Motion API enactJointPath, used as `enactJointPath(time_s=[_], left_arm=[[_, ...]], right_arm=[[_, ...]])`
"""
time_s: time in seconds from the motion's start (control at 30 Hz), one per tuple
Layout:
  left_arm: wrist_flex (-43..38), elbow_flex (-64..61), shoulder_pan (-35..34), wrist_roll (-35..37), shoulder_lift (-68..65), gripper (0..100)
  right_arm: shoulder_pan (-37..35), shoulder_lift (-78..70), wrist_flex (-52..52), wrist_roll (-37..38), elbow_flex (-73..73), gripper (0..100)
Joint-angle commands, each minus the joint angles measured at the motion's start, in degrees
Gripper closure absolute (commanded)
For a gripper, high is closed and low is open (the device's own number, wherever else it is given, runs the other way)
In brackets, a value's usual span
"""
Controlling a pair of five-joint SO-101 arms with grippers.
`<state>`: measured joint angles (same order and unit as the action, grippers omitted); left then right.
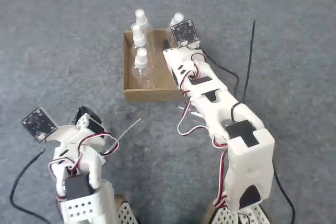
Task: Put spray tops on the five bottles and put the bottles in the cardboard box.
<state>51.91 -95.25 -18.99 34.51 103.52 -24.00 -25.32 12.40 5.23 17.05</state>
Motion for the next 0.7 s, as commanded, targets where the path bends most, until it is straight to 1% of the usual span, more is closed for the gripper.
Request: enactJointPath(time_s=[0.0, 0.27, 0.4, 0.67], left_arm=[[-2.0, 0.6, -0.2, -0.4, 0.8, 98], [-2.0, 0.5, -0.2, -0.4, 0.8, 99], [-2.0, 0.5, -0.2, -0.4, 0.8, 99], [-2.0, 0.5, 0.0, -0.4, 0.8, 99]], right_arm=[[-0.6, 1.8, -2.2, -0.6, -3.6, 73.0], [-0.6, 2.9, -2.9, -0.5, -3.3, 73.4], [-0.5, 8.1, -5.6, -0.6, -0.4, 73.4], [-0.6, 18.2, -5.9, -0.6, 8.5, 73.4]])
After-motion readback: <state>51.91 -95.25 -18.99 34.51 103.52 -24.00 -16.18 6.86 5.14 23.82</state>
